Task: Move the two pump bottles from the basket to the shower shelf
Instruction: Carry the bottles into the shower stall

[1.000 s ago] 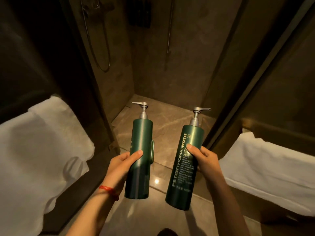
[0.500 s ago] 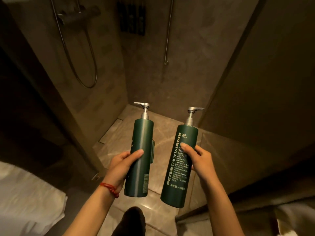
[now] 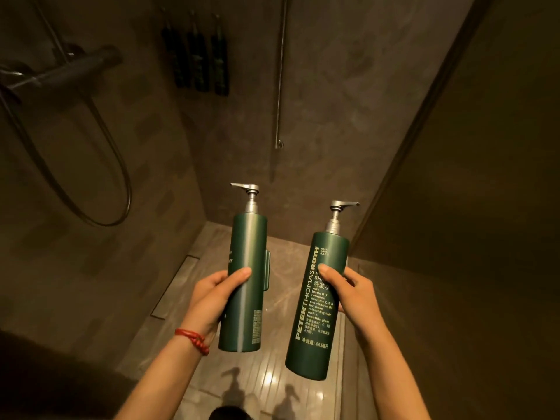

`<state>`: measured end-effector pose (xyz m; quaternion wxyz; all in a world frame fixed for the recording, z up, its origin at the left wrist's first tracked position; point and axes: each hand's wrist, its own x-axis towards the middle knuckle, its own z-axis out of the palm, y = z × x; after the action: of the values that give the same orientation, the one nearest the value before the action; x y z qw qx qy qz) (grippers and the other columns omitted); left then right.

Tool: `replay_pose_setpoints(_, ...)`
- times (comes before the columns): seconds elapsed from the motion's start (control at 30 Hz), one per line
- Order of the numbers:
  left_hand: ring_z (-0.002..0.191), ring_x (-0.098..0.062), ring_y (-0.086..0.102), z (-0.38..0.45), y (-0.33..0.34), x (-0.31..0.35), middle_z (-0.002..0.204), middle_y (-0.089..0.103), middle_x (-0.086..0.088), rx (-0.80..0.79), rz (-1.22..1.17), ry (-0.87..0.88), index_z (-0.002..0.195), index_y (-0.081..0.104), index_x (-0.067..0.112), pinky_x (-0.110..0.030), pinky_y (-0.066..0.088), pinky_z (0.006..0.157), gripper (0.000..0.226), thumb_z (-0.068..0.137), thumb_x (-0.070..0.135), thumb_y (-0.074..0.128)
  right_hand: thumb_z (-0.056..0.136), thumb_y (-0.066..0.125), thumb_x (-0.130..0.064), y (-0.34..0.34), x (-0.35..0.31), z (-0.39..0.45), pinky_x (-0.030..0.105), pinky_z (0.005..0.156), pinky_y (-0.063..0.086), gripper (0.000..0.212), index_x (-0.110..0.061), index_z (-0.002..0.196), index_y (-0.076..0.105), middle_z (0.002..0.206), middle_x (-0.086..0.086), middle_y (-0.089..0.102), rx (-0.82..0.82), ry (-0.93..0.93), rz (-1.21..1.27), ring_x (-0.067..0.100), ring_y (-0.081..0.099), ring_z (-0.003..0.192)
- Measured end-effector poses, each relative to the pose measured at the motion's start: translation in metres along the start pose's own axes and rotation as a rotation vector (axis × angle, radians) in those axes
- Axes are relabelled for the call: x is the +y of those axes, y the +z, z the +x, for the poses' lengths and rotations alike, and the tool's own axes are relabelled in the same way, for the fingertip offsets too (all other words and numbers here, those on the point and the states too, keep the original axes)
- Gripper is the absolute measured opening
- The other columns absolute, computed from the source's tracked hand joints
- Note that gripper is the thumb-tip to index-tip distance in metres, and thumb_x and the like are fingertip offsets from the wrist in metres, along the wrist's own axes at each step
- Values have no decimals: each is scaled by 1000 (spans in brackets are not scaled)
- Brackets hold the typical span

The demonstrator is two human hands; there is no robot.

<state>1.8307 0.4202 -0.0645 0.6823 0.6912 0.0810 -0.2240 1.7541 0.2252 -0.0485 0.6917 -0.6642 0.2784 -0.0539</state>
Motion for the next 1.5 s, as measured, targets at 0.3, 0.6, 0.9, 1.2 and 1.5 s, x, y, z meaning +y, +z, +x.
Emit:
replay_pose_setpoints(0.3, 61, -21, 60, 96, -6, 46, 61, 67, -5, 66, -24, 8, 83, 66, -1, -28, 47, 57, 49, 53, 35, 78, 78, 65, -30, 30, -48, 110, 13, 50, 48, 19, -15, 90, 67, 74, -3, 68, -21, -15, -28, -1, 64, 56)
replay_pose_setpoints(0.6, 56, -17, 62, 171, 0, 71, 58, 68, -3, 346, -153, 12, 83, 66, -1, -28, 49, 57, 42, 59, 32, 75, 77, 66, -29, 81, -100, 246, 15, 51, 49, 12, -18, 82, 68, 68, -5, 68, -328, -60, -112, -1, 63, 54)
replay_pose_setpoints(0.9, 46, -8, 61, 200, 3, 93, 61, 67, -7, 751, -419, 38, 89, 62, -10, -16, 48, 42, 36, 71, 20, 69, 75, 70, -26, 157, -144, 335, 20, 62, 49, 11, -17, 82, 70, 73, -3, 70, -781, -167, -276, 8, 64, 66)
replay_pose_setpoints(1.2, 50, -9, 62, 145, -18, 79, 62, 67, -6, 1177, -593, 57, 88, 63, -9, -16, 49, 45, 37, 69, 22, 71, 77, 68, -23, 253, -137, 302, 11, 55, 49, 9, -18, 83, 69, 73, -3, 68, -1246, -156, -364, 1, 63, 60)
replay_pose_setpoints(1.5, 52, -10, 63, 102, -56, 94, 70, 67, -8, 1352, -611, 120, 87, 64, -1, -19, 51, 50, 32, 71, 27, 69, 77, 67, -21, 320, -144, 251, 10, 54, 47, 3, -20, 79, 67, 73, -3, 68, -1481, -218, -355, 2, 64, 60)
